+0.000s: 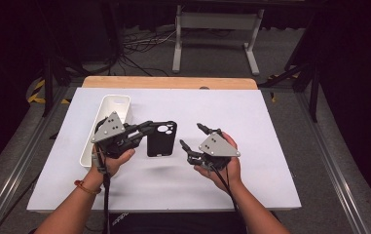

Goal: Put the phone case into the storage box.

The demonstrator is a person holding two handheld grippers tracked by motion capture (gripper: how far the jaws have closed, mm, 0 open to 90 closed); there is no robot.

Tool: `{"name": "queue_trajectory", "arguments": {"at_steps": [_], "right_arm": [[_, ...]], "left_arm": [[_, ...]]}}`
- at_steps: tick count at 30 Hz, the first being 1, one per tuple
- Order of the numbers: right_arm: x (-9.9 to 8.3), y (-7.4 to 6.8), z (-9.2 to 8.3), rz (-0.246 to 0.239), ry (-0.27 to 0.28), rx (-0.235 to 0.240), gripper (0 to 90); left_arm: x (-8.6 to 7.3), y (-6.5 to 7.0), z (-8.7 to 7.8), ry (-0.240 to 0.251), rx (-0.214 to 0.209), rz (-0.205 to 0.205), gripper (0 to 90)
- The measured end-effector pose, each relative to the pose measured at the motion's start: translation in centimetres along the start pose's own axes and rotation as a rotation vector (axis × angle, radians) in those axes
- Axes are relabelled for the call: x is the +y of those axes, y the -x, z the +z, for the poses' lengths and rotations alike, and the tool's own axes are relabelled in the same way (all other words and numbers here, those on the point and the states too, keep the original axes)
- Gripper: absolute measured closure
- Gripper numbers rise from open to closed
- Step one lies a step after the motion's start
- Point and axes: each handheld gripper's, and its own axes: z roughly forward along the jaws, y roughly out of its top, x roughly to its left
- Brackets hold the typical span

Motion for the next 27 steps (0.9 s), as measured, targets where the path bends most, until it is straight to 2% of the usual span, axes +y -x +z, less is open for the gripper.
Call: {"name": "queue_trajectory", "arguments": {"at_steps": [6, 10, 14, 23, 27], "right_arm": [[-1.9, -0.2, -0.6, -0.02, -0.036, 0.016, 20.6], [-2.6, -0.1, -1.3, -0.02, -0.04, 0.017, 19.5], [-3.5, -0.1, -2.1, -0.042, -0.046, 0.02, 19.3], [-5.5, 0.5, -4.2, -0.03, -0.093, 0.004, 18.8], [-6.2, 1.0, -5.2, -0.009, -0.108, 0.004, 18.8]], "left_arm": [[0.1, -0.1, -0.2, 0.002, -0.002, -0.001, 82.1], [0.1, 0.0, -0.3, -0.002, 0.009, 0.007, 82.1], [0.2, 0.0, -0.4, -0.002, 0.01, 0.011, 82.1], [0.3, 0.0, -0.7, 0.0, 0.019, 0.018, 82.1], [0.3, -0.1, -0.8, 0.006, 0.023, 0.025, 82.1]]}}
